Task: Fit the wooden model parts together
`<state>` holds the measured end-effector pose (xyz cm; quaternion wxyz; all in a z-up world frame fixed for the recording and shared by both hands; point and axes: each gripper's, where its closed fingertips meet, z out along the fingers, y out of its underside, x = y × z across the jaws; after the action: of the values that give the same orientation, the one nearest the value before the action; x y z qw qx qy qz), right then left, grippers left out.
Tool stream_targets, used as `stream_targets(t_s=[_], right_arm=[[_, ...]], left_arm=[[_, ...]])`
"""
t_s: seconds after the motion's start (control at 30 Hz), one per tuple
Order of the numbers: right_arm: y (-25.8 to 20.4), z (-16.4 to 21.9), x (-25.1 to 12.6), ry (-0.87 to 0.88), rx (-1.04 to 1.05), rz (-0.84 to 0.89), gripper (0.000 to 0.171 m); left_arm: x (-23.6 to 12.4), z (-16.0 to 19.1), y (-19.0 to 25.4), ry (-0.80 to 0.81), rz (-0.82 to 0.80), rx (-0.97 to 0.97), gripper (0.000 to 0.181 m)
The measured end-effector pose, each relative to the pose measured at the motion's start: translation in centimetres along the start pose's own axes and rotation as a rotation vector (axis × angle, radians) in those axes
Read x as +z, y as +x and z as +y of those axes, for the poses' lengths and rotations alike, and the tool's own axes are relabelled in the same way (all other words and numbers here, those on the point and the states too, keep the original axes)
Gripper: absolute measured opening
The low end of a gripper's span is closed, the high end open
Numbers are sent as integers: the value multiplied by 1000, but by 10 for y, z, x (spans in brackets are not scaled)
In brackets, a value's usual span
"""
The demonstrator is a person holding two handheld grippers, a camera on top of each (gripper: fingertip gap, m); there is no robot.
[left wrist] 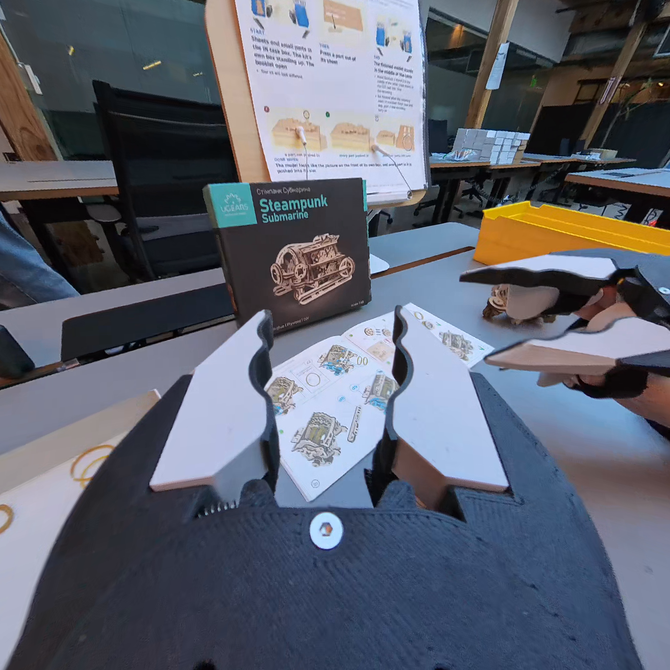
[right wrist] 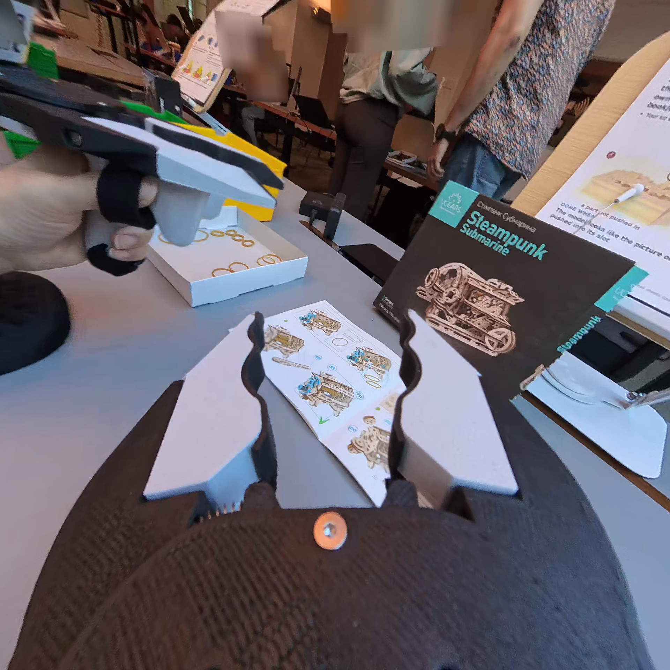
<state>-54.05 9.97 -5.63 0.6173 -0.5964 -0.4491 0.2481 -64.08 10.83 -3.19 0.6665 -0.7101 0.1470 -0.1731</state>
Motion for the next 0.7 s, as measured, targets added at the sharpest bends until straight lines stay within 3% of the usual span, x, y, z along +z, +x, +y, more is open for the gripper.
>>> stream_targets(t_s=[0.27,0.4,0.57,0.7], right_arm=[[66,16,-11,-99,62,146,69],[85,23,-15,-122,14,208,63],[92,20,-20,-94,-27,225,48],[98,13,-25,-46,-67,238,43]], left_arm=[[14,42,6,-168,-86,133,66],[14,42,9,-153,-89,107,63],[13,40,10,-130,-70,59,54],[12,40,12,-129,-40,63,30]])
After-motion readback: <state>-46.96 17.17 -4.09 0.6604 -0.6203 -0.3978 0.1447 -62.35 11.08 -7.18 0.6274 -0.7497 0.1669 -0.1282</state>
